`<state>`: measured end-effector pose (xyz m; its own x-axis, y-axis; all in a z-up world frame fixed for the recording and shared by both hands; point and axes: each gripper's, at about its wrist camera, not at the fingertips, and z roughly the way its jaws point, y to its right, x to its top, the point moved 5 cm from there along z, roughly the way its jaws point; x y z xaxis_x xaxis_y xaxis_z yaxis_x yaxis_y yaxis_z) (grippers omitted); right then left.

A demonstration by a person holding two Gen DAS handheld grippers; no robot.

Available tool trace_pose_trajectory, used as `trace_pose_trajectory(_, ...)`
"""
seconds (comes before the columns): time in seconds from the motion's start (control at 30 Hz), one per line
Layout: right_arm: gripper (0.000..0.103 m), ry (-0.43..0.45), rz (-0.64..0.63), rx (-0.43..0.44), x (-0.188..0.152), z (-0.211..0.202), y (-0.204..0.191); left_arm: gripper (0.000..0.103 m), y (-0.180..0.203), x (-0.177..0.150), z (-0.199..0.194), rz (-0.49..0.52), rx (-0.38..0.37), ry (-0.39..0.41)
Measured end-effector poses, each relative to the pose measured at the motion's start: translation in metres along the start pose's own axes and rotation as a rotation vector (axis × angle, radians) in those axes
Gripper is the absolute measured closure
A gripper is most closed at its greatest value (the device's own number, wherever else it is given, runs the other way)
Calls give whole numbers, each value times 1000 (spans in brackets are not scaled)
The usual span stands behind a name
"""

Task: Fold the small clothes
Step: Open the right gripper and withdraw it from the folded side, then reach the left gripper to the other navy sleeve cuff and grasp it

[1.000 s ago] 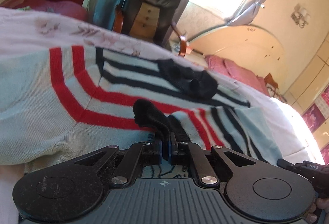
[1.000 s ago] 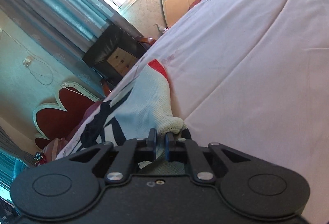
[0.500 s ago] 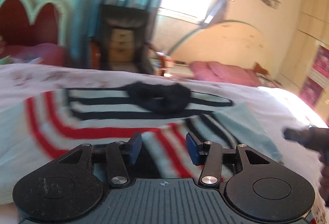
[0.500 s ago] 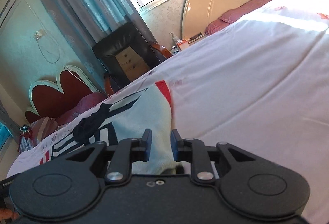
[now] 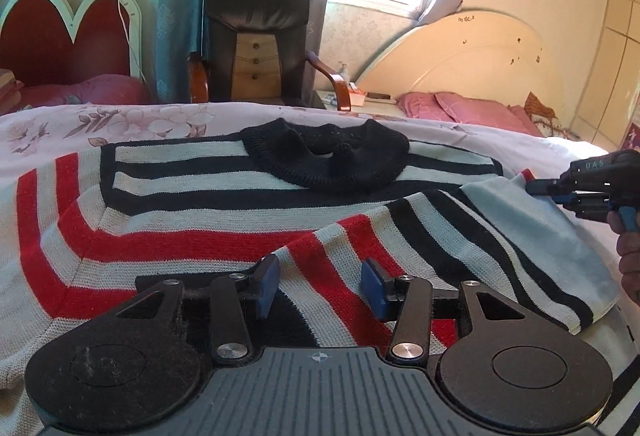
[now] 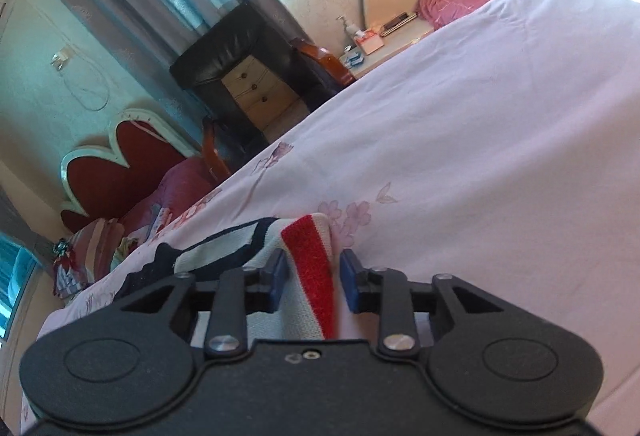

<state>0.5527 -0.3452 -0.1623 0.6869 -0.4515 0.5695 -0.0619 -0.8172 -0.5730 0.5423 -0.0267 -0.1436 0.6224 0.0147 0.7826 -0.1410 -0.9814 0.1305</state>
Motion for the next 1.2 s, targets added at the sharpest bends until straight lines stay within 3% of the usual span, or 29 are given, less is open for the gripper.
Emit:
trace_pose_trajectory(0.07, 96, 29, -90, -59, -1, -6, -2, 56, 0, 1, 1, 8, 12, -4)
trace_pose_trajectory(0.2, 99, 48, -100, -106, -5, -6, 3, 56, 3, 5, 6, 36, 41, -7)
trace_pose_trajectory(0.27, 93, 45, -129, -145, -4, -10, -4, 56, 9, 14, -4, 59, 79, 8)
trace_pose_trajectory(0.33, 85, 91, -161, -162, -4, -34, -11, 56, 26, 23, -19, 116, 68, 81)
trace_pose_trajectory(0.37, 90, 103, -197, -141, -8, -46, -17, 56, 36, 25, -21, 114, 36, 82)
trace_pose_trajectory(0.47, 97, 66, -309, -74, -29, -71, -35, 56, 69, 16, -12, 131, -61, 43)
trace_pose_trajectory(0.57, 100, -11, -412, -78, -58, -75, -47, 53, 88, -4, 6, 193, -30, -21)
trace_pose_trajectory(0.6, 101, -34, -452, -97, -68, -74, -49, 51, 90, -7, 5, 199, -30, 0)
trace_pose_trajectory(0.7, 101, -31, -569, -171, -90, -76, -50, 51, 84, -2, -1, 171, -40, -16)
trace_pose_trajectory(0.73, 96, -32, -571, -185, -90, -80, -52, 51, 83, 0, -8, 175, -32, -6)
trace_pose_trajectory(0.83, 95, -3, -539, -131, -90, -104, -57, 51, 76, -5, -23, 193, -23, 1)
trace_pose_trajectory(0.9, 95, -30, -556, -129, -98, -104, -58, 48, 70, -18, -19, 204, -12, -35)
trace_pose_trajectory(0.93, 95, -57, -561, -142, -105, -99, -55, 47, 68, -20, -20, 200, -15, -15)
trace_pose_trajectory(1.07, 94, -38, -627, -203, -110, -93, -65, 46, 64, -17, -34, 159, 4, 1)
trace_pose_trajectory(1.2, 88, -12, -555, -154, -109, -116, -75, 46, 27, -31, -77, 69, 44, 49)
